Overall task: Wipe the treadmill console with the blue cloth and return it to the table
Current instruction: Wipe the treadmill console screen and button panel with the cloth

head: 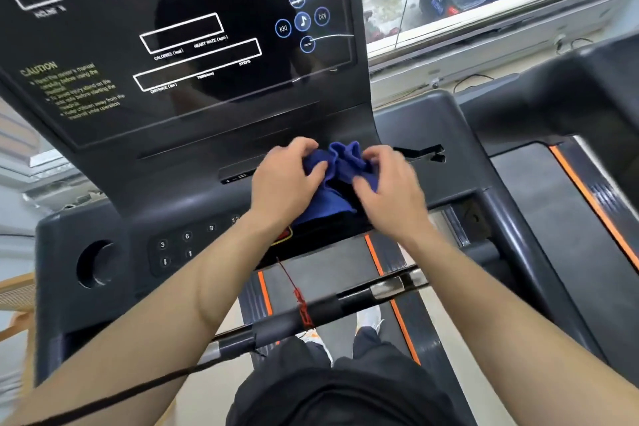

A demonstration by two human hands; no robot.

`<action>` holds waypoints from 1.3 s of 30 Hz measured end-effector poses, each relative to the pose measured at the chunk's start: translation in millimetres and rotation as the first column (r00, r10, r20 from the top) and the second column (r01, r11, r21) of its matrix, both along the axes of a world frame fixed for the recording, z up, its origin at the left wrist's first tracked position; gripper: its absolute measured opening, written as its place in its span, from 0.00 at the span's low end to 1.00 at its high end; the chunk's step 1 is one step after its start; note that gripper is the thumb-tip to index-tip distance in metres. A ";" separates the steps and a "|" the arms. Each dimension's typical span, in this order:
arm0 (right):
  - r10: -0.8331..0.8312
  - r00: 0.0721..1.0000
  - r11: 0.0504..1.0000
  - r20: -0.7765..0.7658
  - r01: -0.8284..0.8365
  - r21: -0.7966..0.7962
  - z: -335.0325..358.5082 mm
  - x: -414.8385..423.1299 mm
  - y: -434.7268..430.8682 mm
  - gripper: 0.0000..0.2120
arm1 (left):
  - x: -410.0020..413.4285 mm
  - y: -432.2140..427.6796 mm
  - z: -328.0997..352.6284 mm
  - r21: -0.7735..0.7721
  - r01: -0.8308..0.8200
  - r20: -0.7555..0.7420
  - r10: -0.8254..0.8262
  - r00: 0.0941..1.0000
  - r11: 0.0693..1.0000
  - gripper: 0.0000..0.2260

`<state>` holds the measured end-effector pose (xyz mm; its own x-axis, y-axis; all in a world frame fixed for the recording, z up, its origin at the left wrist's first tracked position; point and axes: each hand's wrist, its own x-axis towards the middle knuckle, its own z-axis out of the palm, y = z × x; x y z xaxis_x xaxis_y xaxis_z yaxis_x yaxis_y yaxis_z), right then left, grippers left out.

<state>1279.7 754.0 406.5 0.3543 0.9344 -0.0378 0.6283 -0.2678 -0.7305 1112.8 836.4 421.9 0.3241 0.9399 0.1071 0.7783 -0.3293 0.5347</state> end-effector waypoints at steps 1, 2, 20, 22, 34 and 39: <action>-0.023 0.967 0.999 0.255 0.029 -0.022 -7.8 12.4 -3.5 0.17 | 7.7 -0.9 -7.5 0.062 0.046 -0.087 -0.040 0.995 0.997 0.15; -0.006 0.914 1.000 0.405 0.015 -0.018 -16.8 20.3 -8.3 0.19 | 13.6 -5.2 -15.1 0.099 0.085 -0.139 -0.071 0.988 0.992 0.15; 0.297 0.714 0.953 0.634 -0.267 -0.145 -65.4 22.0 -52.4 0.33 | 48.0 -20.6 -57.2 0.247 0.322 -0.166 -0.288 0.943 0.914 0.06; 0.244 0.743 0.970 0.623 -0.189 -0.155 -64.4 34.4 -50.6 0.34 | 75.4 -17.9 -55.4 0.221 0.328 -0.135 -0.304 0.943 0.919 0.07; 0.297 0.707 0.947 0.642 -0.304 -0.103 -63.1 -7.6 -43.8 0.33 | 7.4 -17.5 -58.1 0.264 0.368 -0.207 -0.320 0.924 0.892 0.06; 0.219 0.765 0.975 0.605 -0.191 -0.111 -59.3 -1.7 -32.6 0.34 | 48.3 1.3 -53.7 0.265 0.339 -0.214 -0.288 0.933 0.903 0.02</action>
